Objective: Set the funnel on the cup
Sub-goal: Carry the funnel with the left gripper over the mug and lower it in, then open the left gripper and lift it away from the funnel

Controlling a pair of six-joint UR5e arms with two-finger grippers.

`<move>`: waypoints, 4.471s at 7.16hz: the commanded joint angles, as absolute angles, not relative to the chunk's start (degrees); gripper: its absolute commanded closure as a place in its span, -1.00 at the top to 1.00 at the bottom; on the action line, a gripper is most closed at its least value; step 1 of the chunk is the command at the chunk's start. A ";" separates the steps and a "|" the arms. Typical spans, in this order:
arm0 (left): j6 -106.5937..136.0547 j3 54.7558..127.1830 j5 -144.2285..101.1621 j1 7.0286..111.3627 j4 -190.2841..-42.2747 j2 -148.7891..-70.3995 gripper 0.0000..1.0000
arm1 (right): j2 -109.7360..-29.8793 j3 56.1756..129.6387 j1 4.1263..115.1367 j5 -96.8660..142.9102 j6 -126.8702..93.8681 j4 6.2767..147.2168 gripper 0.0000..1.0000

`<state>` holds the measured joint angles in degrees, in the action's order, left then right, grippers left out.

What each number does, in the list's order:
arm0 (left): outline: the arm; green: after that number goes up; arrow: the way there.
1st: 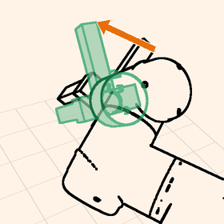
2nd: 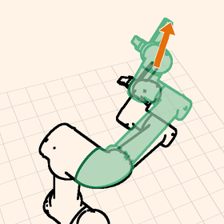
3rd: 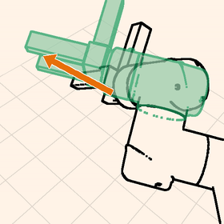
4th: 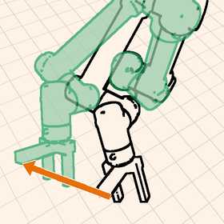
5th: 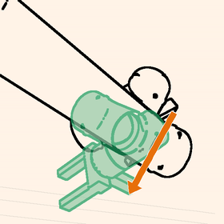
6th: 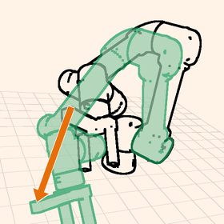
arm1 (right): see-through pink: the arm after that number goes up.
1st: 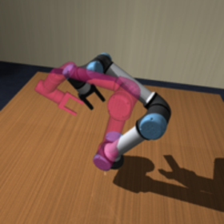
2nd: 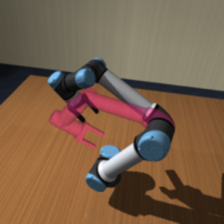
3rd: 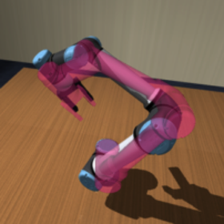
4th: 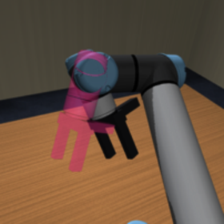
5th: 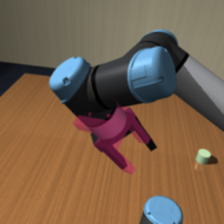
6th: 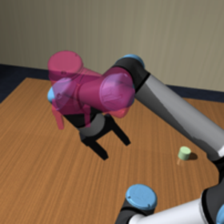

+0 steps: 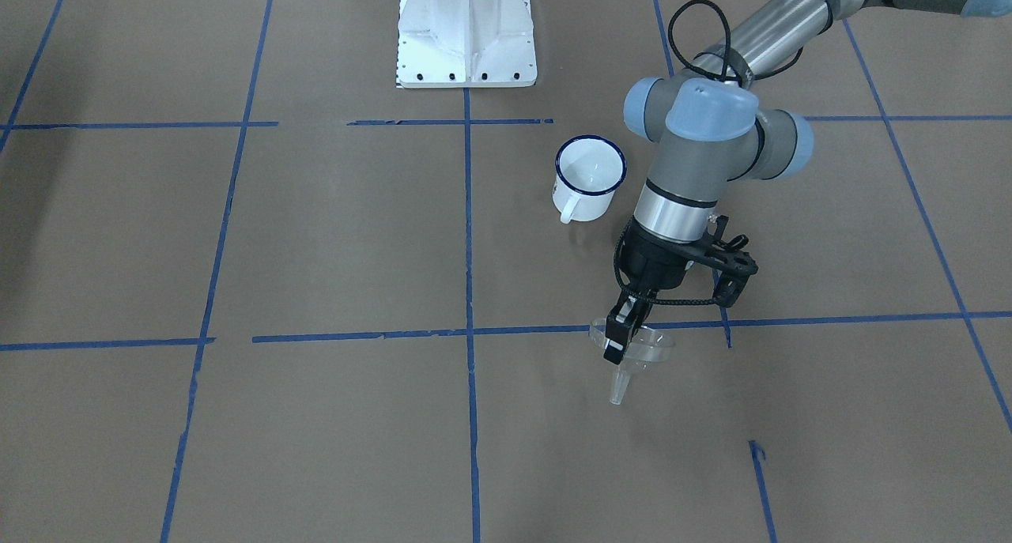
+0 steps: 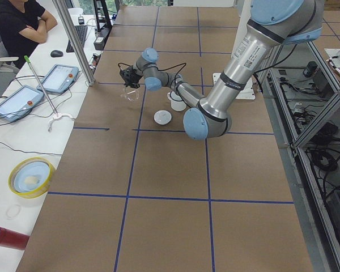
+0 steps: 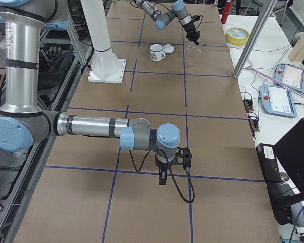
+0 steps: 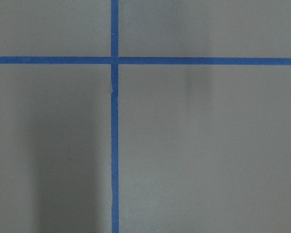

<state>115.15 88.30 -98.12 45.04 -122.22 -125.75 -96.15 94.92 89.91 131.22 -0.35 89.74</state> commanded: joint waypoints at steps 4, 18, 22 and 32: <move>103.81 116.70 -113.52 46.32 -83.29 -124.27 -1.00 | -96.15 94.83 89.91 131.22 -0.35 89.74 1.00; 92.55 111.37 -105.51 29.44 -70.83 -126.56 1.00 | -96.15 94.92 89.91 131.22 -0.35 89.74 1.00; 90.98 112.06 -104.76 29.62 -74.68 -125.95 1.00 | -96.15 94.92 89.91 131.22 -0.35 89.74 1.00; 38.32 114.61 -124.71 65.43 -83.14 -108.50 1.00 | -96.15 94.92 89.91 131.22 -0.35 89.74 1.00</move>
